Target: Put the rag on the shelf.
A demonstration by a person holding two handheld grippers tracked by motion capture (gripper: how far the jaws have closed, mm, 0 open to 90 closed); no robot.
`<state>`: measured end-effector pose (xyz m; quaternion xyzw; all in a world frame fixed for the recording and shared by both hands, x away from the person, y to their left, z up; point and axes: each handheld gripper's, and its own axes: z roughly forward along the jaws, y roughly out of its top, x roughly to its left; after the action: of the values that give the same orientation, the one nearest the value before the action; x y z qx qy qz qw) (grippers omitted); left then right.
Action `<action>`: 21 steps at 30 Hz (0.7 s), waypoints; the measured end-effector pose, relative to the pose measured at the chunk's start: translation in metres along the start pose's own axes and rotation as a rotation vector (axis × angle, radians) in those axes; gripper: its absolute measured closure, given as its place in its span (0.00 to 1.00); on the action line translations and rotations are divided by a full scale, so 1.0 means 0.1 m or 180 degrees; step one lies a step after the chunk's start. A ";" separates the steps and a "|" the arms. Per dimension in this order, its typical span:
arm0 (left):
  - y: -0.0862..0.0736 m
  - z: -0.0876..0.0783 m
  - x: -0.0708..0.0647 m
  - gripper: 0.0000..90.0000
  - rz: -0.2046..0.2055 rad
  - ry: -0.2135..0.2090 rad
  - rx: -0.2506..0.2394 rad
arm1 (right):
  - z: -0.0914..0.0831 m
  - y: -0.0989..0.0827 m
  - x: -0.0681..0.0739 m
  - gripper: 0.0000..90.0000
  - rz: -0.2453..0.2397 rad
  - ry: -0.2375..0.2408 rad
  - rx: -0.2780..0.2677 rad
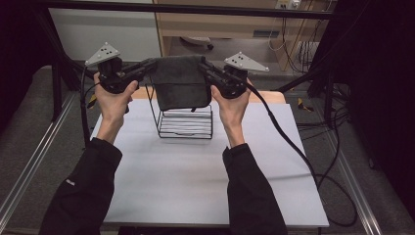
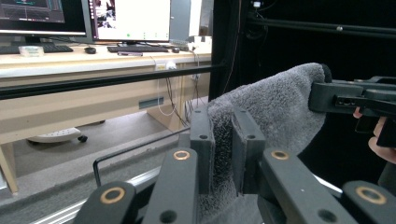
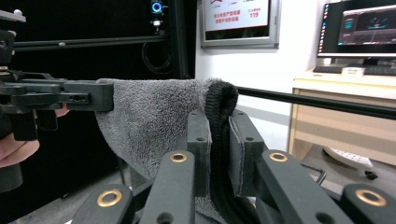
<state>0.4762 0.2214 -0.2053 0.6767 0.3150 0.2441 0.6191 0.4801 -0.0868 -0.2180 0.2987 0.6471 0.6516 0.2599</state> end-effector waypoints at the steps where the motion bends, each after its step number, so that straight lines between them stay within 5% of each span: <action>1: -0.01 -0.01 -0.01 0.89 0.0014 0.0000 0.0019 | -0.01 -0.01 0.01 0.90 -0.0006 0.0007 0.0029; 21: -0.28 -0.21 -0.15 0.86 0.0011 -0.0088 0.0309 | -0.21 -0.24 0.10 0.89 0.0028 0.0289 0.0332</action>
<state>0.4474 0.2254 -0.2297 0.7097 0.3167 0.2202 0.5894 0.4565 -0.0932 -0.2411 0.2848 0.6900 0.6310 0.2114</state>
